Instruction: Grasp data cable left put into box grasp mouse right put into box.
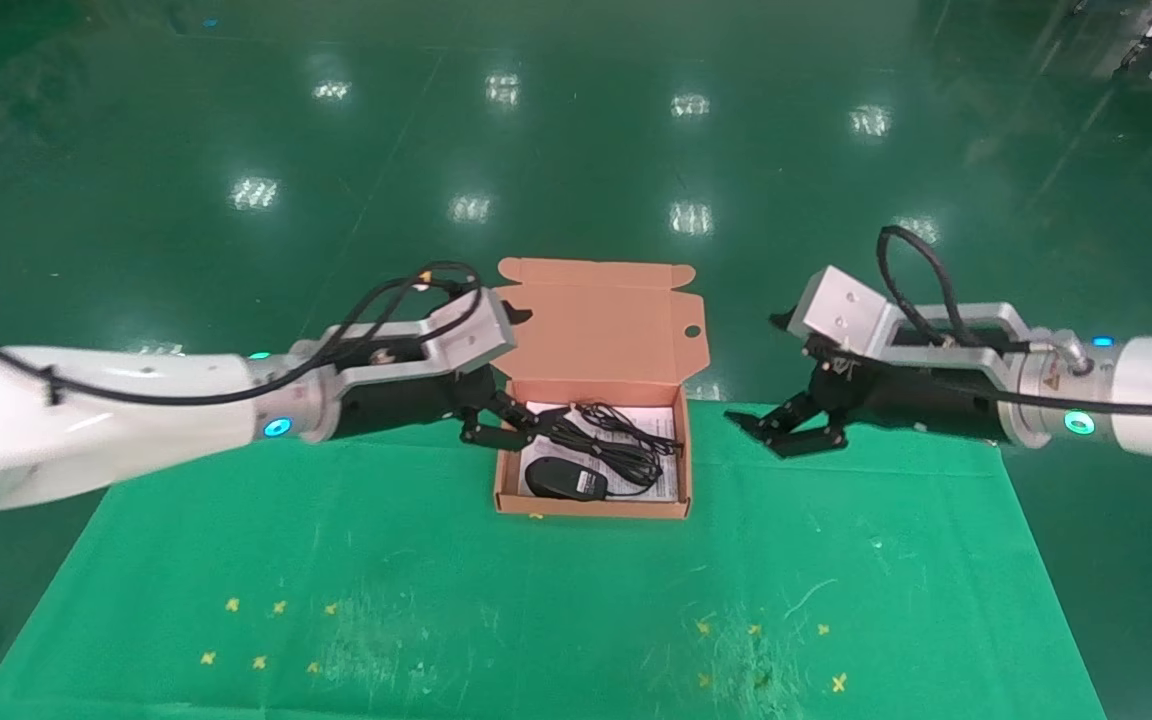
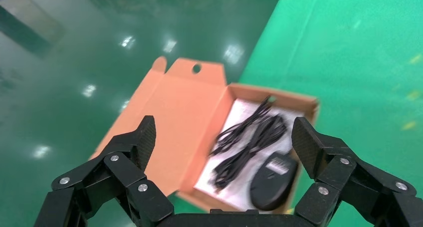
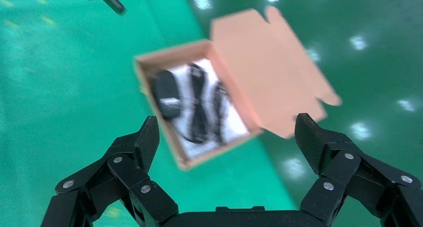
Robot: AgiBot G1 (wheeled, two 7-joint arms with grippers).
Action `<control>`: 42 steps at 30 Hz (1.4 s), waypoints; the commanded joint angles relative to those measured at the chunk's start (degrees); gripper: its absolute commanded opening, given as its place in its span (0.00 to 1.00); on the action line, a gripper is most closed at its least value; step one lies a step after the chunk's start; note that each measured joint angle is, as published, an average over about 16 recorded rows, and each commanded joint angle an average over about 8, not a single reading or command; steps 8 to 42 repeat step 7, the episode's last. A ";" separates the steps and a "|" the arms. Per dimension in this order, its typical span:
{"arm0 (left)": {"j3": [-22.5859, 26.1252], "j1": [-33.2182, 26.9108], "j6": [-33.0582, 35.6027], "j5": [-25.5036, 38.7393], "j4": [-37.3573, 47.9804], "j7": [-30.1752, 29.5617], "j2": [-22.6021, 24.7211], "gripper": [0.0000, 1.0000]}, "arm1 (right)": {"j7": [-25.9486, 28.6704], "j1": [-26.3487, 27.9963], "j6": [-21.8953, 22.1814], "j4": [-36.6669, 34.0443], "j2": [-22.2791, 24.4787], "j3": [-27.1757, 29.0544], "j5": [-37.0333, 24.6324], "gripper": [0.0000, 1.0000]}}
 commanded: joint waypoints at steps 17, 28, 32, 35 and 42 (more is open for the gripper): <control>-4.23 3.25 5.48 -4.82 -3.83 -2.17 -4.03 1.00 | -0.84 -4.27 -5.20 1.80 1.32 5.58 5.30 1.00; -4.23 3.25 5.48 -4.82 -3.83 -2.17 -4.03 1.00 | -0.84 -4.27 -5.20 1.80 1.32 5.58 5.30 1.00; -4.23 3.25 5.48 -4.82 -3.83 -2.17 -4.03 1.00 | -0.84 -4.27 -5.20 1.80 1.32 5.58 5.30 1.00; -4.23 3.25 5.48 -4.82 -3.83 -2.17 -4.03 1.00 | -0.84 -4.27 -5.20 1.80 1.32 5.58 5.30 1.00; -4.23 3.25 5.48 -4.82 -3.83 -2.17 -4.03 1.00 | -0.84 -4.27 -5.20 1.80 1.32 5.58 5.30 1.00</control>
